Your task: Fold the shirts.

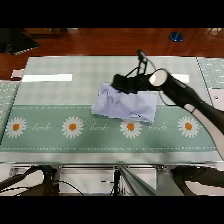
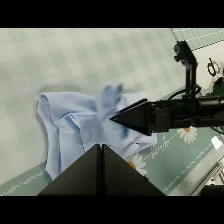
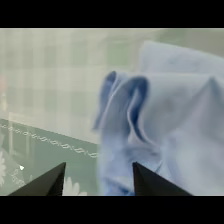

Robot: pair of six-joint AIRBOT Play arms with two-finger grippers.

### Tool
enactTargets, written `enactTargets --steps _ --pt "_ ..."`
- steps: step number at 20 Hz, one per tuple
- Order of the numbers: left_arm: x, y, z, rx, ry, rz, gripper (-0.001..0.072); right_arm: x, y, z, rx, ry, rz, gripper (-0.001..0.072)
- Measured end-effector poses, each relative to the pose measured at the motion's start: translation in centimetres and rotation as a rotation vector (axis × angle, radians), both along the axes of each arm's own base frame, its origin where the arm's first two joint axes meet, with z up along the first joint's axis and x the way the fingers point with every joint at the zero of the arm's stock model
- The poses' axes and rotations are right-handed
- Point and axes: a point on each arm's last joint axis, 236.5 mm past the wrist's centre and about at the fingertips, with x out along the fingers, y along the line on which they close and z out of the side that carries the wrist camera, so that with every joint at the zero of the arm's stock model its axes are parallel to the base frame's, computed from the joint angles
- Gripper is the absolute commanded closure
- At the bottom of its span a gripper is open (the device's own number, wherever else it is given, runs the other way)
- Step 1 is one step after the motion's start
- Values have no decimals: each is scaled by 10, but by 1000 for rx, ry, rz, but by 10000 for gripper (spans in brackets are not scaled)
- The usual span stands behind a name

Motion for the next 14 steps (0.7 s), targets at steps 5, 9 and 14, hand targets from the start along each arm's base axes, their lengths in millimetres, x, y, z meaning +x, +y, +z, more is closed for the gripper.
enactTargets --steps 5,9,14 --pt "-2 -2 -20 -10 51 -12 685 -1 12 17 40 -55 25 216" --pt "-6 -3 -45 -14 104 -24 632 11 -76 53 -83 -124 21 215" --pt "-14 10 -100 60 219 -19 250 -13 -303 51 -567 -16 -151 215"
